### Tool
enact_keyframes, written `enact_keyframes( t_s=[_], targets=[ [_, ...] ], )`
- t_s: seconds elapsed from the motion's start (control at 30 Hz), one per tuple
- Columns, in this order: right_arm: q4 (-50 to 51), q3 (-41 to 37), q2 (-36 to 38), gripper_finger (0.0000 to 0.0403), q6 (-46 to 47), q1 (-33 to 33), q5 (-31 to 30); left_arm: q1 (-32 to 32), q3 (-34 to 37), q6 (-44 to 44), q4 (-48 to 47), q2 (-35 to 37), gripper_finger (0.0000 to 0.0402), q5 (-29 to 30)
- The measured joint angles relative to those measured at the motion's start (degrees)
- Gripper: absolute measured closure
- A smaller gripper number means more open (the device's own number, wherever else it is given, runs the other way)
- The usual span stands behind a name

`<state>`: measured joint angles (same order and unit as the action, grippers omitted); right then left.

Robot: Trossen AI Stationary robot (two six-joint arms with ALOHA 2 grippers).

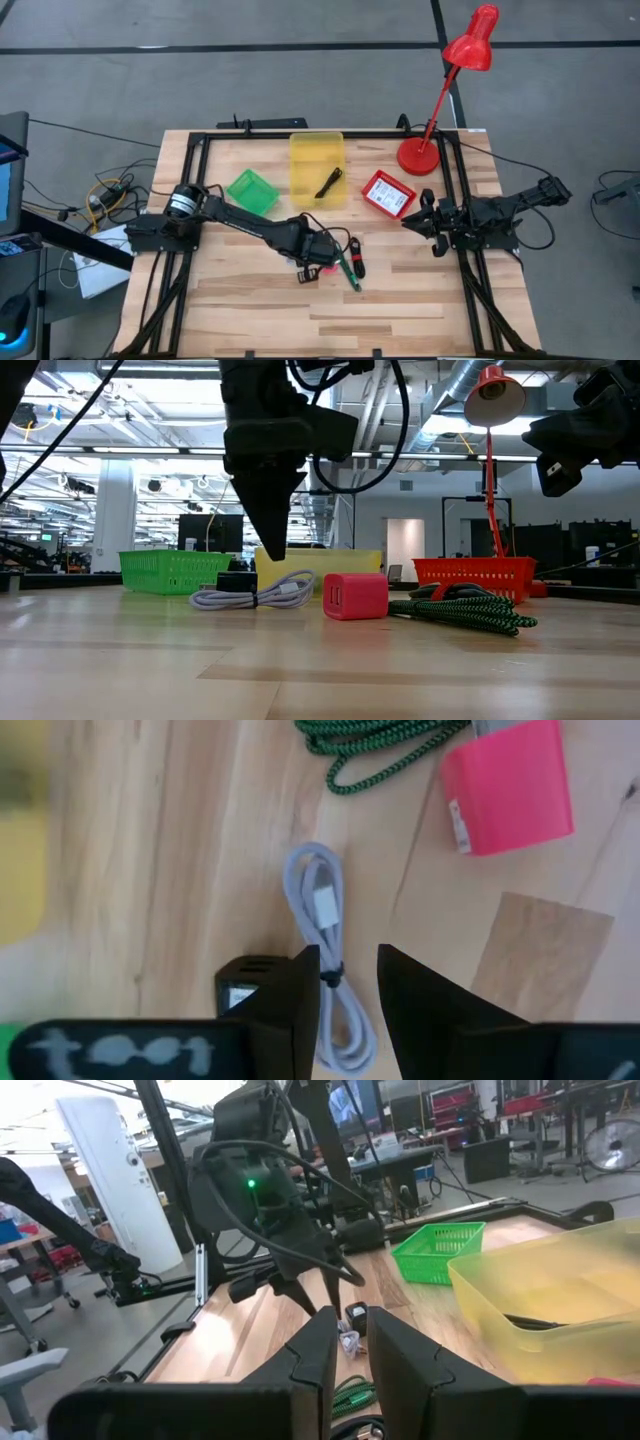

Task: Pick and place items into bin
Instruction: Put the white charger cable into the yellow bin

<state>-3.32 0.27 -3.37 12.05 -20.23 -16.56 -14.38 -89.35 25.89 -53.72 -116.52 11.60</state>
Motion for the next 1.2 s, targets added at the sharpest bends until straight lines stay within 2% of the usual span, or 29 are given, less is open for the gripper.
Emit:
enact_keyframes(
  t_s=[0.5, 0.87, 1.2],
  targets=[
    [0.01, 0.01, -0.01, 0.0349, 0.00, 0.00, 0.00, 0.82, 4.31, 0.82, 3.72, 0.02, 0.0310, -5.30],
    [-0.01, 0.00, 0.00, 0.0349, 0.00, 0.00, 0.00, 1.41, 4.31, -1.04, 4.16, 0.01, 0.0310, -5.69],
    [-0.01, 0.01, 0.01, 0.0349, -0.02, 0.02, 0.01, 1.41, 4.29, -1.11, 3.39, -0.01, 0.0305, -3.32]
  ],
)
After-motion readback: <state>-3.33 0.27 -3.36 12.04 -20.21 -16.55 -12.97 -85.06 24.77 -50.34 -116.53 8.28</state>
